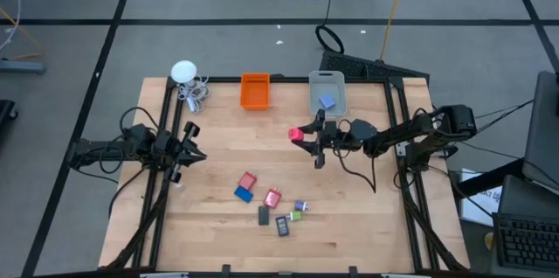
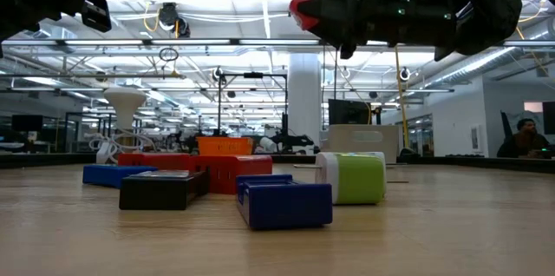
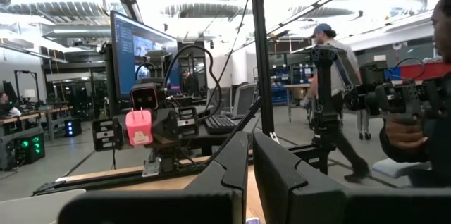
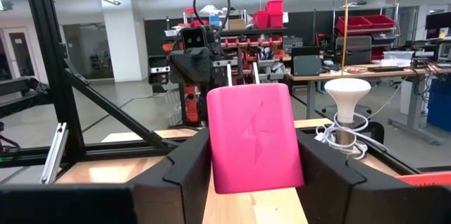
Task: Pick & Place Office items
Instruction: Put the pink charger adapter into the gray bin
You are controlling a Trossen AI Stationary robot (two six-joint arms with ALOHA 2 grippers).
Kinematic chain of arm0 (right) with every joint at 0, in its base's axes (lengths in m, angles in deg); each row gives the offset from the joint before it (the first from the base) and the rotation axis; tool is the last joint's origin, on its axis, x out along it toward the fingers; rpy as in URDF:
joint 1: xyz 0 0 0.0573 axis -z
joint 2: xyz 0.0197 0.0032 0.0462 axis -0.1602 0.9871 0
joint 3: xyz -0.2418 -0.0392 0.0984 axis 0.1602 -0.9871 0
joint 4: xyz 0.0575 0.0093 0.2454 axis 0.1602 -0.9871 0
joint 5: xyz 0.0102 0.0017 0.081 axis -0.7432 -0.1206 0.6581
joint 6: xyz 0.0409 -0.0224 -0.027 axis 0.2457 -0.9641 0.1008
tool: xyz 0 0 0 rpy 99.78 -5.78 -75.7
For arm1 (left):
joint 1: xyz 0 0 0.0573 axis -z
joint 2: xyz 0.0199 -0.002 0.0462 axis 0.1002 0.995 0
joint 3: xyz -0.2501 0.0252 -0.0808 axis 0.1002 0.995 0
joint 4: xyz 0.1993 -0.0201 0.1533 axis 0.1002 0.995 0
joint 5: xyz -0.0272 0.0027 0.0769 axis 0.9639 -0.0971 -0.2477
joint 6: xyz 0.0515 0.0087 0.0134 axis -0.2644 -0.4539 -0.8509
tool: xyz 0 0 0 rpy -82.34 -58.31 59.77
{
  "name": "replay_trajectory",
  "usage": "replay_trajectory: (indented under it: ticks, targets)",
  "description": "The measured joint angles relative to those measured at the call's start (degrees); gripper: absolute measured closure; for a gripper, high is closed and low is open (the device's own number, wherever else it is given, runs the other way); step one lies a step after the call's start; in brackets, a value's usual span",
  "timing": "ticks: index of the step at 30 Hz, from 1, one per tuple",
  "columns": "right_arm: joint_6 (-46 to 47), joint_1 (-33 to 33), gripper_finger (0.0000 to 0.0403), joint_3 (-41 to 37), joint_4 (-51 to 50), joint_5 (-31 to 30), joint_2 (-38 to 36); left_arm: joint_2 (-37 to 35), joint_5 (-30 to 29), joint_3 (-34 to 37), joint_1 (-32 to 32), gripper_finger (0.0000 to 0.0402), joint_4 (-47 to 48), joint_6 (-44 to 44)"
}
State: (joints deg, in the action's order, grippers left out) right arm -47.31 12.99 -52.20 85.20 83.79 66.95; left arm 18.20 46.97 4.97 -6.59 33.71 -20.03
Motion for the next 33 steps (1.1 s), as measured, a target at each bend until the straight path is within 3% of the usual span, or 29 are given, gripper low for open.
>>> replay_trajectory:
  ticks: [19,28,33]
  targets:
    - [1.6,0.0,0.0238,0.0,-1.1,-1.6,0.0,0.0,0.0,0.0,0.0,0.0378,0.0,0.0]
    - [9.7,0.0,0.0238,0.0,7.3,-1.5,0.0,0.0,0.0,0.0,0.0,0.0378,0.0,0.0]
    - [14.6,0.0,0.0238,0.0,6.2,-1.3,-0.1,0.0,0.0,0.0,0.0,0.0378,0.0,0.0]
